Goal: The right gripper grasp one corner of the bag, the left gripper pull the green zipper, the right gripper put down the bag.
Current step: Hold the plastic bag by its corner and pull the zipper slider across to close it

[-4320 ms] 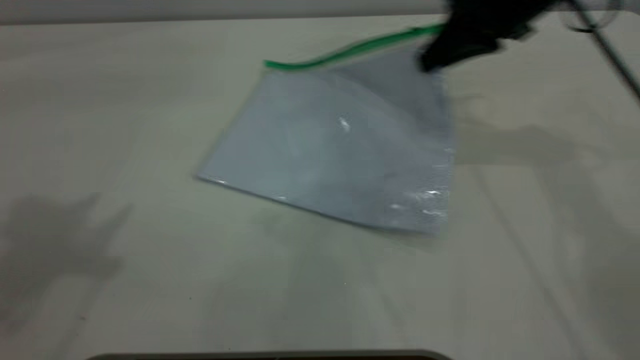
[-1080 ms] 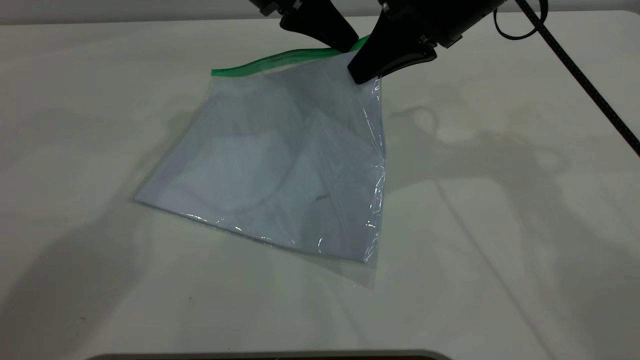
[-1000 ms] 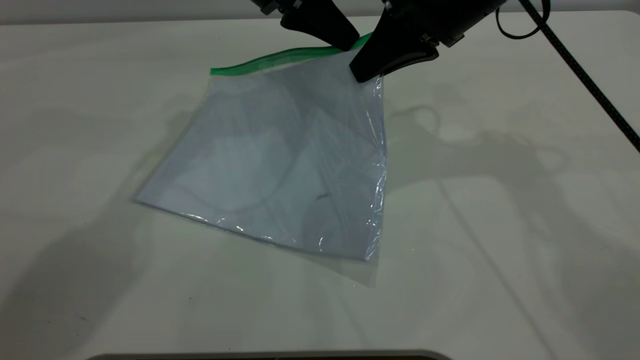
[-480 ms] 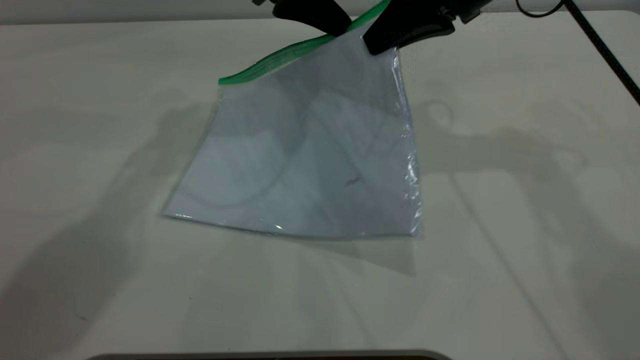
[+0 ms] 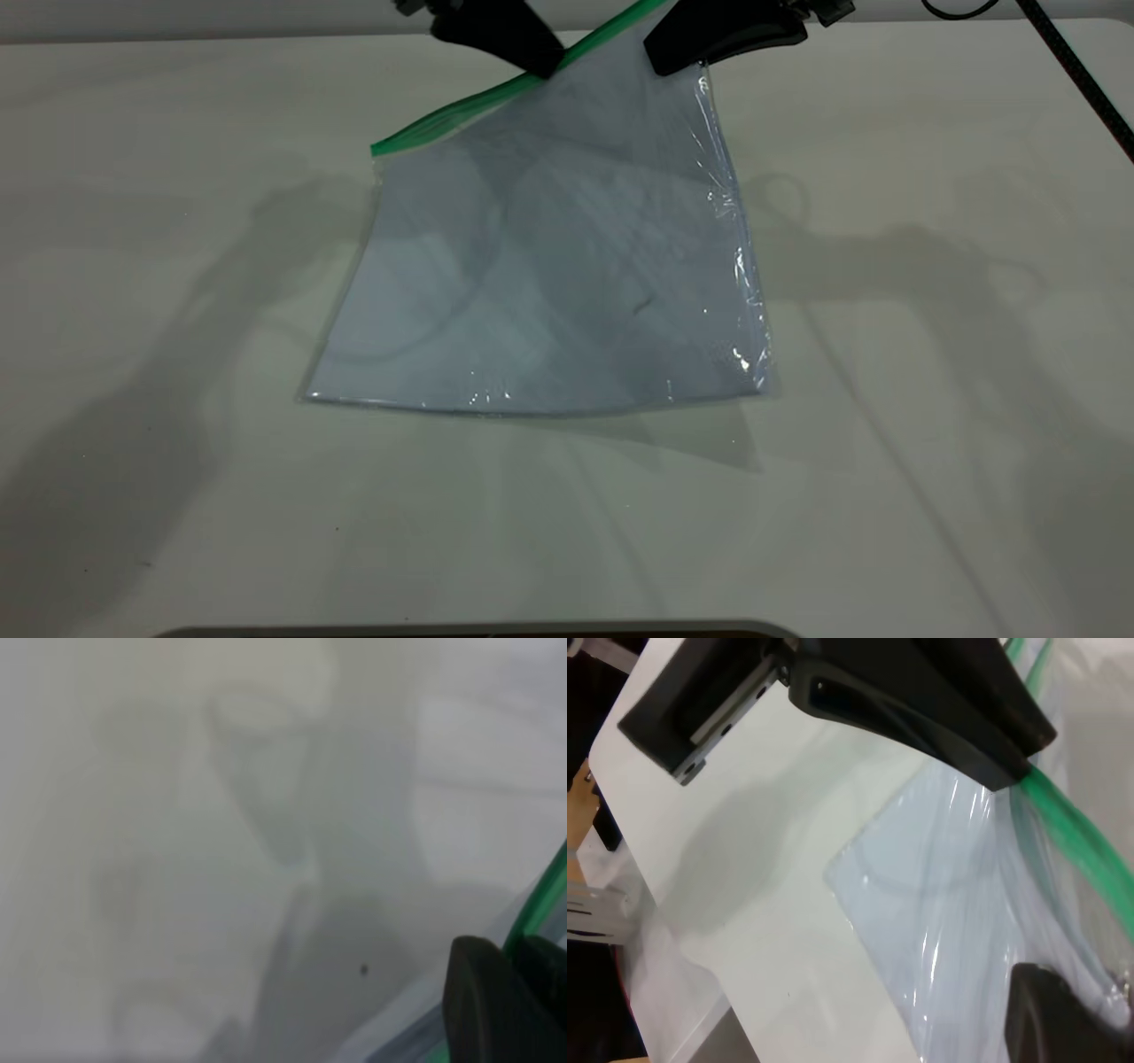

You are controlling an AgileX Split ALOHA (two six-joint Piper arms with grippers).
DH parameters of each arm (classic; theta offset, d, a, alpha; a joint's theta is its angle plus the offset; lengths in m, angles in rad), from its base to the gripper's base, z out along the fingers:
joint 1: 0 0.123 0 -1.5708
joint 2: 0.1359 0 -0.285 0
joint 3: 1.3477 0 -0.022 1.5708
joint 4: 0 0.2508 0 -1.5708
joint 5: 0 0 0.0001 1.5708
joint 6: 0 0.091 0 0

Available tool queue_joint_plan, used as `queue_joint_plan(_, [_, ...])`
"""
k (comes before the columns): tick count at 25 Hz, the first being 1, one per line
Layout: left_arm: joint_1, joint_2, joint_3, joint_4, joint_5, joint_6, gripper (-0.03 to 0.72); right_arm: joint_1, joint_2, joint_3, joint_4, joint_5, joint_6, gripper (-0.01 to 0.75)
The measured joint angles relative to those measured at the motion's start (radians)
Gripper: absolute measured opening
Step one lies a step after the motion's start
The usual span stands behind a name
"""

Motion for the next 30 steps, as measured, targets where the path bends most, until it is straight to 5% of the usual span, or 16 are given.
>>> queue_joint_plan(30, [0.101,0.035,0.000,0.275,-0.076,-0.136,0.063,0.000,0.000,0.000,0.050,-0.004,-0.034,0.034])
